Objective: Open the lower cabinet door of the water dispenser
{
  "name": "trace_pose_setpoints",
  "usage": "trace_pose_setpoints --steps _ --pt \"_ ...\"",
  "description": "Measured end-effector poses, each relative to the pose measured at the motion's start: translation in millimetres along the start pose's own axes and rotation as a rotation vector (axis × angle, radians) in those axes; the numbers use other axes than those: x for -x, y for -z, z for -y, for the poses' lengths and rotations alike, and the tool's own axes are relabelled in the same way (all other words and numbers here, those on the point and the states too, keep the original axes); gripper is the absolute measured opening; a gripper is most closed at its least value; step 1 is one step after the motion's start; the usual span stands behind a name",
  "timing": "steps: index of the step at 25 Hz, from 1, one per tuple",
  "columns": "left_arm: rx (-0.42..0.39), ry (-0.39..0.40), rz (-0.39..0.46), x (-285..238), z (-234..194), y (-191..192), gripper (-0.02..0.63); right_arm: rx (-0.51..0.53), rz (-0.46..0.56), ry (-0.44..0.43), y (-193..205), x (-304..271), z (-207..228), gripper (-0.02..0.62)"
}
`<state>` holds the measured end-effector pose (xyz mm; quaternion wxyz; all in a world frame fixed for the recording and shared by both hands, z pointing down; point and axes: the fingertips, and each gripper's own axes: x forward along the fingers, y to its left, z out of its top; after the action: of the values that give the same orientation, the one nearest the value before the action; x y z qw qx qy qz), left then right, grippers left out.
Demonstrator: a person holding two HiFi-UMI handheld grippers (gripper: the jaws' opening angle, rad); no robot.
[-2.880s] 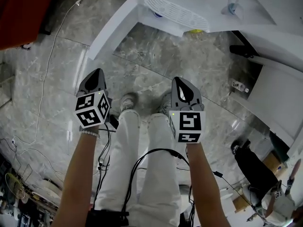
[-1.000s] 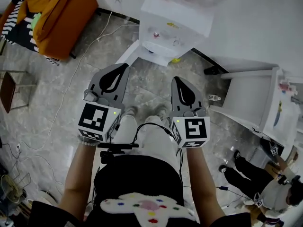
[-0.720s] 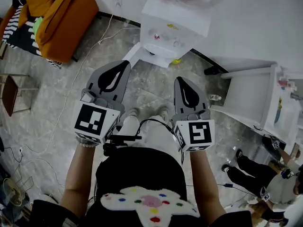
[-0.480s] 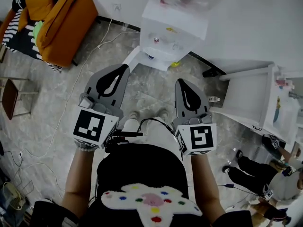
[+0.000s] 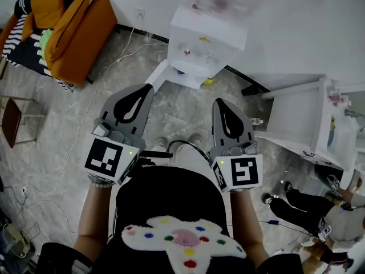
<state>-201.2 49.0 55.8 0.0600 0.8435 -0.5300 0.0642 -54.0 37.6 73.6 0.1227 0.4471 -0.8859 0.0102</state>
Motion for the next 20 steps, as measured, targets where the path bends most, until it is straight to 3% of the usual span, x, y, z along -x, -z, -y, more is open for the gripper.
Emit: trace_pose_setpoints --steps 12,20 --pt "-0.002 0.026 -0.030 15.0 5.8 8.3 0.014 0.000 -0.002 0.036 -1.0 14.9 -1.5 0.003" --pt "0.000 0.049 0.005 11.8 11.9 4.1 0.014 0.014 0.005 0.035 -3.2 16.5 -4.3 0.003"
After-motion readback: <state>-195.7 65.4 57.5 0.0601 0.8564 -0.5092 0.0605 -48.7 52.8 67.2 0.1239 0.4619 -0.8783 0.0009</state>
